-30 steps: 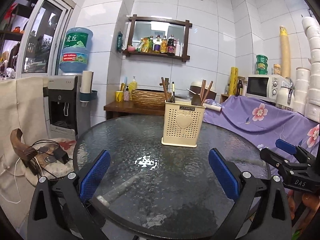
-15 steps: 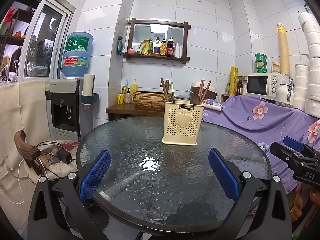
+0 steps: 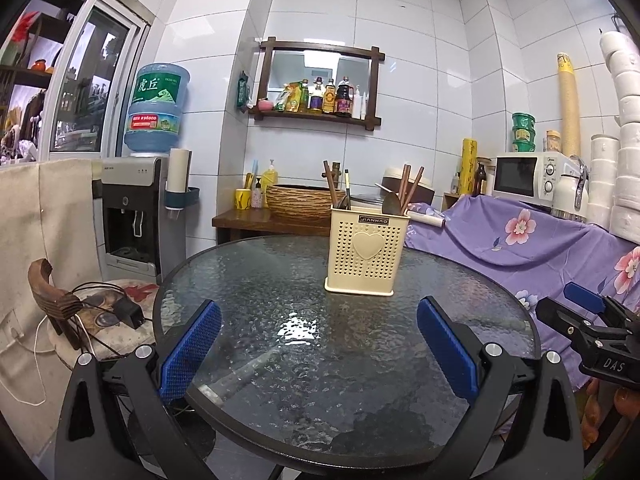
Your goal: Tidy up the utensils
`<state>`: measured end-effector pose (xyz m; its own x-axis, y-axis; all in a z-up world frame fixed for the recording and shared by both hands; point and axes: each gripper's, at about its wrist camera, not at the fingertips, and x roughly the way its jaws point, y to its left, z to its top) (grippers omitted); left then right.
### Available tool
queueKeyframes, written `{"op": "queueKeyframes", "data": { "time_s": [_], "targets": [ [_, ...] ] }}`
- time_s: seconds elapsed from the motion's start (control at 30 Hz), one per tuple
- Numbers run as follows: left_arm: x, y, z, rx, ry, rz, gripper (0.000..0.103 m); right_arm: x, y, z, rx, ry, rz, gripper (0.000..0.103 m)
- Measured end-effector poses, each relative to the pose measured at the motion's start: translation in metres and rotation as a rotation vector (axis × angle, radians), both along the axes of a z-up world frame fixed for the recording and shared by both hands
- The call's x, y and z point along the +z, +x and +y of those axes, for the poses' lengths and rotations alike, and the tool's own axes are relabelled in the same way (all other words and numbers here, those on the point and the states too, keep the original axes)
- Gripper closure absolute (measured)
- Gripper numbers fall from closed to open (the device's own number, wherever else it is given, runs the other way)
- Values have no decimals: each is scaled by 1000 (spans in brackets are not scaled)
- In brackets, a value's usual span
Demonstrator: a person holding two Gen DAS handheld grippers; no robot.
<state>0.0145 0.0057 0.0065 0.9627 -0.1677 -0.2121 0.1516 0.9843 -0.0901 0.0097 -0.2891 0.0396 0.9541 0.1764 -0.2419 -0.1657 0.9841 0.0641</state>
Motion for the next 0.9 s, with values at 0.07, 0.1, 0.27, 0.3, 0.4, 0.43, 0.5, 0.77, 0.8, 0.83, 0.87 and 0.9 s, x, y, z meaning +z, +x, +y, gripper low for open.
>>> {"op": "queueKeyframes", "data": {
  "time_s": [0.07, 0.1, 0.27, 0.3, 0.4, 0.43, 0.5, 0.77, 0.8, 0.83, 0.87, 0.9],
  "targets": [
    [0, 0, 0, -1, 0, -1, 7, 0, 0, 1, 1, -4, -2, 6],
    [0, 0, 1, 0, -1, -2, 7, 0, 0, 1, 2, -5, -2, 6],
    [1, 0, 1, 5, -2, -5, 7, -1, 1, 2, 8, -8, 0, 6],
    [2, 0, 1, 4, -4, -5, 7, -1, 1, 2, 9, -8, 2, 6],
    [2, 0, 0, 5, -2, -4, 7, -1, 2, 2, 11, -5, 1, 6],
    [2, 0, 0, 3, -1, -3, 7, 0, 2, 3, 11, -4, 1, 6],
    [2, -1, -1, 4, -3, -5, 7, 0, 2, 3, 11, -4, -1, 6],
    [2, 0, 0, 5, -6, 0, 7, -1, 1, 5, 16, -7, -2, 6],
    [3, 0, 1, 5, -10, 1, 7, -1, 1, 5, 17, -6, -3, 6],
    [3, 0, 1, 3, -13, 1, 7, 0, 1, 5, 17, -6, -2, 6],
    [3, -1, 1, 3, -16, 2, 7, 0, 1, 5, 17, -7, -3, 6],
    [4, 0, 1, 5, -15, 3, 7, 0, 1, 5, 17, -7, -3, 6]
  ]
}}
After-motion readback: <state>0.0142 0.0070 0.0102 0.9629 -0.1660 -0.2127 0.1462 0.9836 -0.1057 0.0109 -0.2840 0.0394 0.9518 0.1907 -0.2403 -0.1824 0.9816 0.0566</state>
